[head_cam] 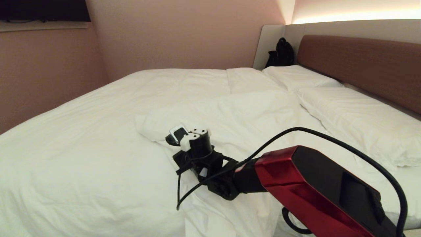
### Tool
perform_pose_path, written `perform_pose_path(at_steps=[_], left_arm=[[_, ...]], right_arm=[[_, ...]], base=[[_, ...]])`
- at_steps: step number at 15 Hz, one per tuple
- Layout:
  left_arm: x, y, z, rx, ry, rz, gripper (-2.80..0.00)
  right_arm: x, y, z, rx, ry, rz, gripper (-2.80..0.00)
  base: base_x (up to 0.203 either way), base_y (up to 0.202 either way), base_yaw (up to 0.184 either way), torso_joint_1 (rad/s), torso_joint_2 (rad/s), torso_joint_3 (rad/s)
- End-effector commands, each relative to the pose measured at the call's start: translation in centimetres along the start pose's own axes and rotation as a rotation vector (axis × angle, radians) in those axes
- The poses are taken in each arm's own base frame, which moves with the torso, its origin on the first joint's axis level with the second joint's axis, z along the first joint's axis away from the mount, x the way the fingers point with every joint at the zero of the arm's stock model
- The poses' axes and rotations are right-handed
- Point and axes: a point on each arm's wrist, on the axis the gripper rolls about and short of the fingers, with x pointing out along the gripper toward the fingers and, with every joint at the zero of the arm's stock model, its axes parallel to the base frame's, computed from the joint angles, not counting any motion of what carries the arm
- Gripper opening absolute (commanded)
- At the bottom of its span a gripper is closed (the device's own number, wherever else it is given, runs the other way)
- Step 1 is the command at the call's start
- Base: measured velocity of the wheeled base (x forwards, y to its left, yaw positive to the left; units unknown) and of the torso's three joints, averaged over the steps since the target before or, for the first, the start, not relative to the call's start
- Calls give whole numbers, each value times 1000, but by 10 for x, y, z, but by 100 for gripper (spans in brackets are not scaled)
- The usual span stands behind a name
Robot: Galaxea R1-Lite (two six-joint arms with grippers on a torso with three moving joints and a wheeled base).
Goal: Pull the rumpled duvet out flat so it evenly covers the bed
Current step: Flatten the corners of the folded blanket
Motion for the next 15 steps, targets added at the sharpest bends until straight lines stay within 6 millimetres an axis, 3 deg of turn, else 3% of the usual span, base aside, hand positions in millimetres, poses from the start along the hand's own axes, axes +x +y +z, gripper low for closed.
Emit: perform_pose_path(at_steps=[1, 9, 15], left_arm=[[0, 0, 0, 0, -1, 0, -280], [0, 0, 0, 0, -1, 0, -280], [0, 0, 0, 0, -1, 0, -280]], right_arm=[[3, 2, -6, -5, 11, -1, 0], [-4, 4, -8, -27, 53, 16, 0], [-28, 30, -14, -106, 89, 91, 0]], base=[[0, 0, 0, 0, 0, 0], [0, 0, 0, 0, 0, 0], [0, 0, 0, 0, 0, 0]])
